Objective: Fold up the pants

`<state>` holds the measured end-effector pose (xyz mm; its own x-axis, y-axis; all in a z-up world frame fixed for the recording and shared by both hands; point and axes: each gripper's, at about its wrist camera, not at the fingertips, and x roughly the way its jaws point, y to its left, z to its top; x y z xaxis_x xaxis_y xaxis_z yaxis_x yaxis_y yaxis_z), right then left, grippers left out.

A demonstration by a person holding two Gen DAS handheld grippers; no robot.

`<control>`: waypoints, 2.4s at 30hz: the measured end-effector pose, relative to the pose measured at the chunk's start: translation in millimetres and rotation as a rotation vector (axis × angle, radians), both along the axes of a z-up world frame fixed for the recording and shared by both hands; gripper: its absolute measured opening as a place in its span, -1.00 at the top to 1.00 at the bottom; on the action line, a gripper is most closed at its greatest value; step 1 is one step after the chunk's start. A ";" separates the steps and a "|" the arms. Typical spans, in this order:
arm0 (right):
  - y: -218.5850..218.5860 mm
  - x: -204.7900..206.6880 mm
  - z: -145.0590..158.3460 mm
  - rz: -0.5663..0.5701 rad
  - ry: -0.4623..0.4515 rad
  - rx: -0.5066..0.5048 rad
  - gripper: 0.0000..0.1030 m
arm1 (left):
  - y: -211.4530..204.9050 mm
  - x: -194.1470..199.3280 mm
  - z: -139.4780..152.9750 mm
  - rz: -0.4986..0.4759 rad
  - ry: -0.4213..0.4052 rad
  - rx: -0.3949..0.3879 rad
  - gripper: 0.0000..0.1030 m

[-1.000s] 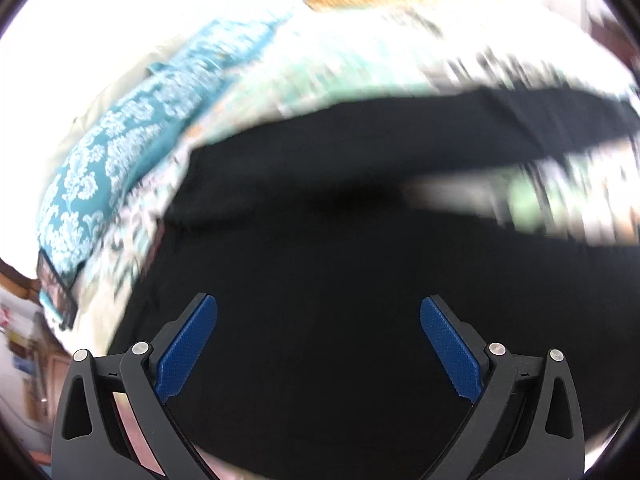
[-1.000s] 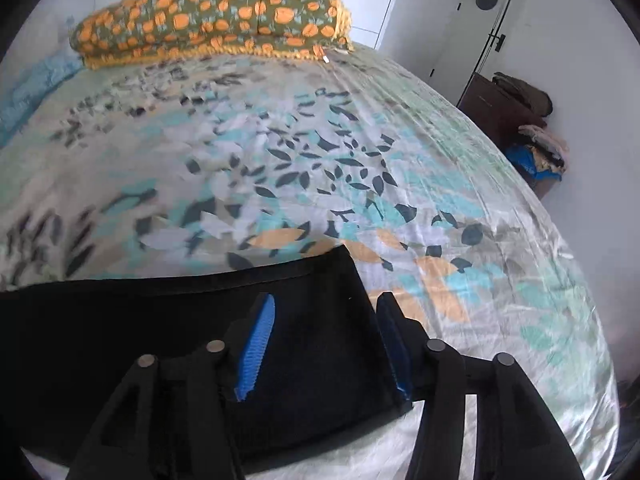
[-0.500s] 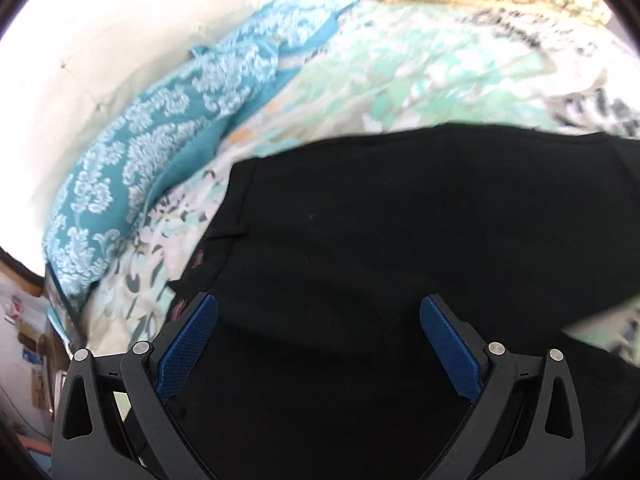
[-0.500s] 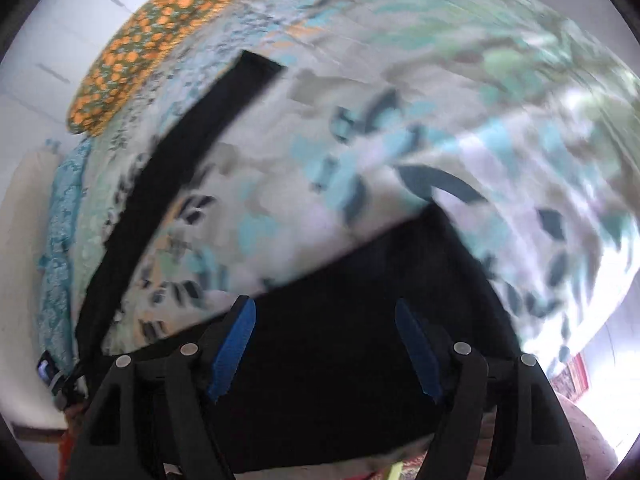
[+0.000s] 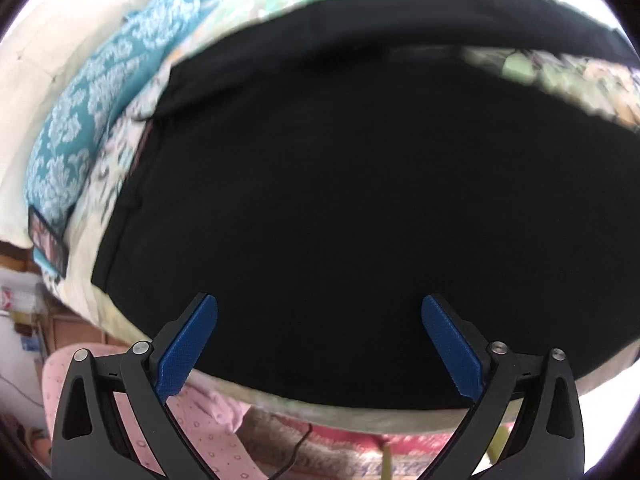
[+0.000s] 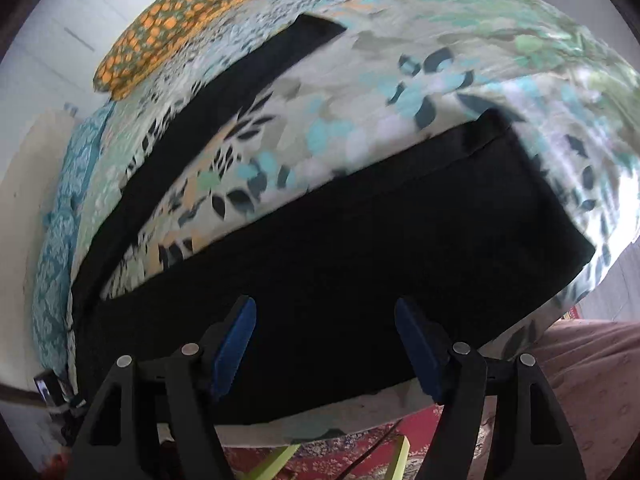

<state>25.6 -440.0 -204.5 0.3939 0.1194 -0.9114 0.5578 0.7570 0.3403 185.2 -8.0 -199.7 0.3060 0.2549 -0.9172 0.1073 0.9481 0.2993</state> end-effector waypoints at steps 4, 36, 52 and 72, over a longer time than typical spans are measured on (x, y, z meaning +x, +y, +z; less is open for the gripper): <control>13.5 2.6 -3.5 0.035 0.018 -0.059 -0.69 | 19.3 2.7 12.0 0.070 -0.018 -0.053 -0.98; -68.2 218.7 56.2 0.273 -0.156 -0.302 -0.82 | 96.3 173.5 -21.9 0.249 -0.343 -0.163 -0.99; -219.7 394.9 -16.1 0.136 0.046 -0.263 0.05 | 91.1 177.0 -29.3 0.250 -0.388 -0.121 -0.99; -89.7 8.8 43.5 0.152 0.090 -0.316 0.82 | 87.3 178.4 -23.4 0.264 -0.361 -0.075 -0.99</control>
